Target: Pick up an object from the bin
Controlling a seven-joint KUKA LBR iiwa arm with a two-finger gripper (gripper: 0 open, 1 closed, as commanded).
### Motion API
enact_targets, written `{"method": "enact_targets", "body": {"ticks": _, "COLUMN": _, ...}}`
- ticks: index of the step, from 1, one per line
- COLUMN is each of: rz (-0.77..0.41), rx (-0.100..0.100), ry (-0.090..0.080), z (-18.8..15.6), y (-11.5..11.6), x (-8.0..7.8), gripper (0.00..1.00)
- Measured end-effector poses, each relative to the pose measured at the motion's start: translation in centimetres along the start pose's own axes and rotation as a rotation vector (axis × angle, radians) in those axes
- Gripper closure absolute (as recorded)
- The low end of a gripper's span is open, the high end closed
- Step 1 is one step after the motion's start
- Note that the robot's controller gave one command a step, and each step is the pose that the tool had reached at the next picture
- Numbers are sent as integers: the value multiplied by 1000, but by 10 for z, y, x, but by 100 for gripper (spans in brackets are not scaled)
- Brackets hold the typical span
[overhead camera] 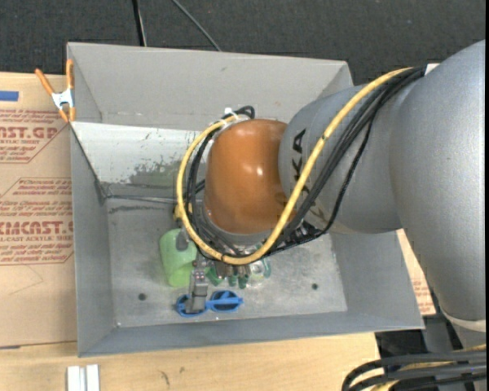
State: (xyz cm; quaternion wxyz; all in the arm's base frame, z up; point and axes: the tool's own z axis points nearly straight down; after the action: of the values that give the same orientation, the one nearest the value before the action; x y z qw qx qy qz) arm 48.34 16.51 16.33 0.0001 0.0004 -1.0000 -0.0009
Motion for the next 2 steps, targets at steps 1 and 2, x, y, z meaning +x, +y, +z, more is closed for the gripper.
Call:
{"method": "enact_targets", "body": {"ticks": 1, "rz": 392, "rx": -11, "ry": -40, "z": 82, "y": -28, "x": -27, "gripper": 0}}
{"method": "enact_targets", "body": {"ticks": 2, "rz": 394, "rx": -14, "ry": -49, "z": 79, "y": -28, "x": -30, "gripper": 100}}
